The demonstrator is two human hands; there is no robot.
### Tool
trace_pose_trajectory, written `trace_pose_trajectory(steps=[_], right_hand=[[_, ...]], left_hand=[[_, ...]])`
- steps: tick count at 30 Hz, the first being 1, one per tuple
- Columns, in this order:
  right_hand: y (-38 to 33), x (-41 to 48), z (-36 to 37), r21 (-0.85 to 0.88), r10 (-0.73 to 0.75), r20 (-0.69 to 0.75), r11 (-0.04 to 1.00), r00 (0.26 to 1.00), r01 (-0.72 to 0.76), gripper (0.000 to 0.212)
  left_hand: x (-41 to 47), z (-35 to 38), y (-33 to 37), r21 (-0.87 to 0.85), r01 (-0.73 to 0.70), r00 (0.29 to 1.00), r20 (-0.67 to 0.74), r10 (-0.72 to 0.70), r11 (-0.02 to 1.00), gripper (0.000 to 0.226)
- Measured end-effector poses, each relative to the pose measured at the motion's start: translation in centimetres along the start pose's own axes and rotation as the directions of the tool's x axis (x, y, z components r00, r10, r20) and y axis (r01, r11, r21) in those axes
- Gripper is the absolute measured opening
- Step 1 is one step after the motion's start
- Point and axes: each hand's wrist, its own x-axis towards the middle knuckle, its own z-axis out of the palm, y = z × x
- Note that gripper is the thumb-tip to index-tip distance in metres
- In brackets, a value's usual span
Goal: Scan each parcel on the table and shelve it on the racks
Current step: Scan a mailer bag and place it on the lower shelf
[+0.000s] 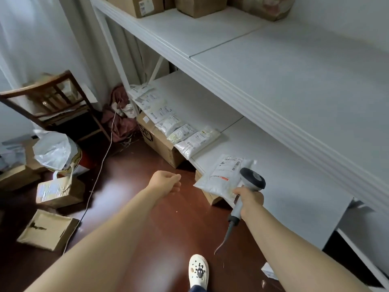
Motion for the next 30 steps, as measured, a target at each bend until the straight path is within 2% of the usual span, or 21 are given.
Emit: trace_pose_trajectory(steps=[7,15,19,24,27,30], right_hand=[[-2.0,7.7,8.2,0.033,0.078,-0.116,0.997,0.990,-0.074,0.020],[0.0,17.6,16.5,0.008,0.162,-0.200,0.986,0.966,-0.164,0.034],[1.5,21.0,19.0,0.016,0.198,-0.233,0.980,0.952,-0.200,0.031],[2.0,23.1,20.8,0.051,0.235,-0.169,0.972,0.957,-0.229,0.029],[2.4,24.2,21.1,0.079,0.262,-0.089,0.964,0.961,-0.255,0.042],[2.3,24.2,20.8,0.140,0.259,-0.043,0.958,0.965,-0.251,0.047]], left_hand=[[11.7,0.4,1.4,0.020,0.044,0.998,0.035,-0.045,0.999,0.018],[23.1,2.3,-0.7,0.020,0.099,0.990,0.097,-0.101,0.995,0.018],[26.2,2.9,-2.4,0.028,0.114,0.987,0.107,-0.116,0.993,0.017],[27.6,3.1,-4.1,0.044,0.134,0.984,0.114,-0.138,0.990,0.017],[27.4,2.9,-4.5,0.056,0.141,0.984,0.105,-0.146,0.988,0.019],[26.6,2.8,-4.3,0.065,0.150,0.983,0.095,-0.155,0.987,0.022]])
